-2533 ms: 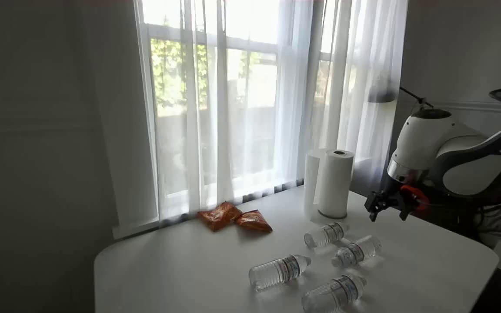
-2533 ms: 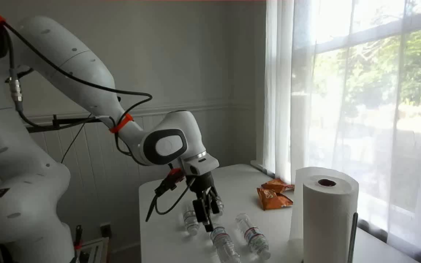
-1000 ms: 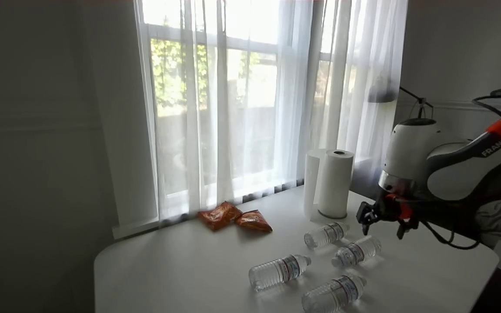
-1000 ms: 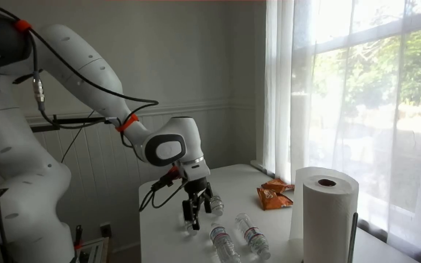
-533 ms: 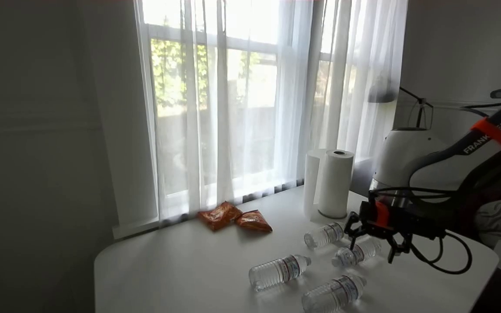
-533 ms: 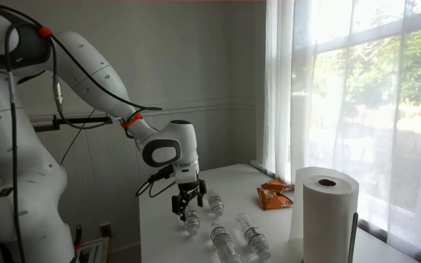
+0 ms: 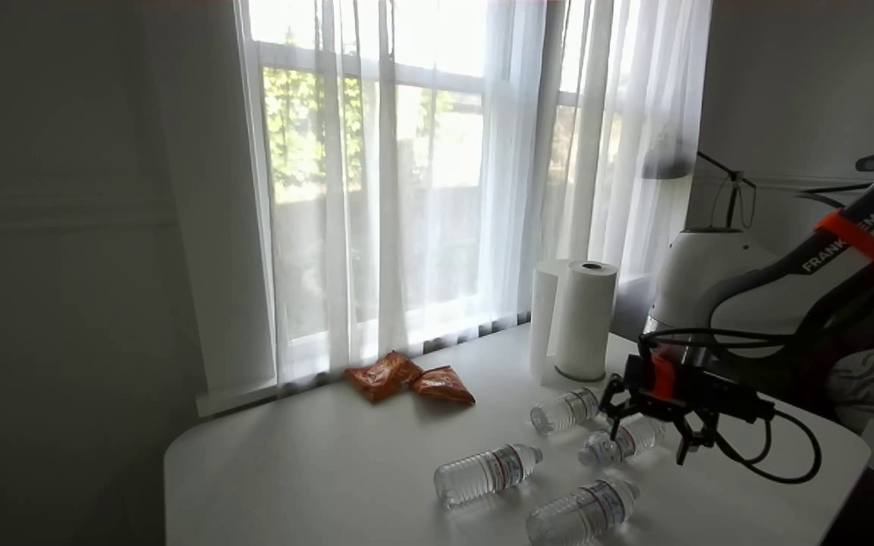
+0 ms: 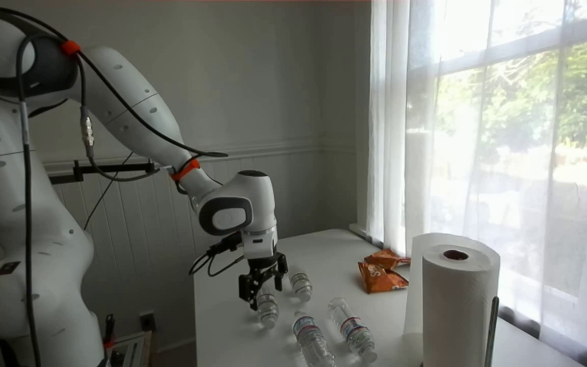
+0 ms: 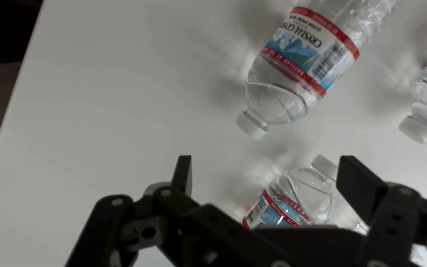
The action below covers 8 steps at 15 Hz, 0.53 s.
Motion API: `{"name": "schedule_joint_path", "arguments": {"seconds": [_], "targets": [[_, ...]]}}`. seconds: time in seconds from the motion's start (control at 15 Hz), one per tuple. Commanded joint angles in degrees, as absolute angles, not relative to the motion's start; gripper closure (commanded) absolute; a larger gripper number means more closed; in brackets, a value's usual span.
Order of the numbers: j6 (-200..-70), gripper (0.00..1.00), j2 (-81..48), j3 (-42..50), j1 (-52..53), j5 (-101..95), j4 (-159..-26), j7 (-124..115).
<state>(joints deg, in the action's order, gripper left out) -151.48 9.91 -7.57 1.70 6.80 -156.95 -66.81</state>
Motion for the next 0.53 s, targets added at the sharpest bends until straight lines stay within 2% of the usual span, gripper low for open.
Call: {"name": "schedule_joint_path", "arguments": {"seconds": [0.0,0.47], "targets": [[-152.3,0.00,9.2,-7.5,3.1,12.3,-157.1,-68.1],[-157.3,0.00,4.2,-8.8,4.9,17.4,-156.9,-73.9]]}}
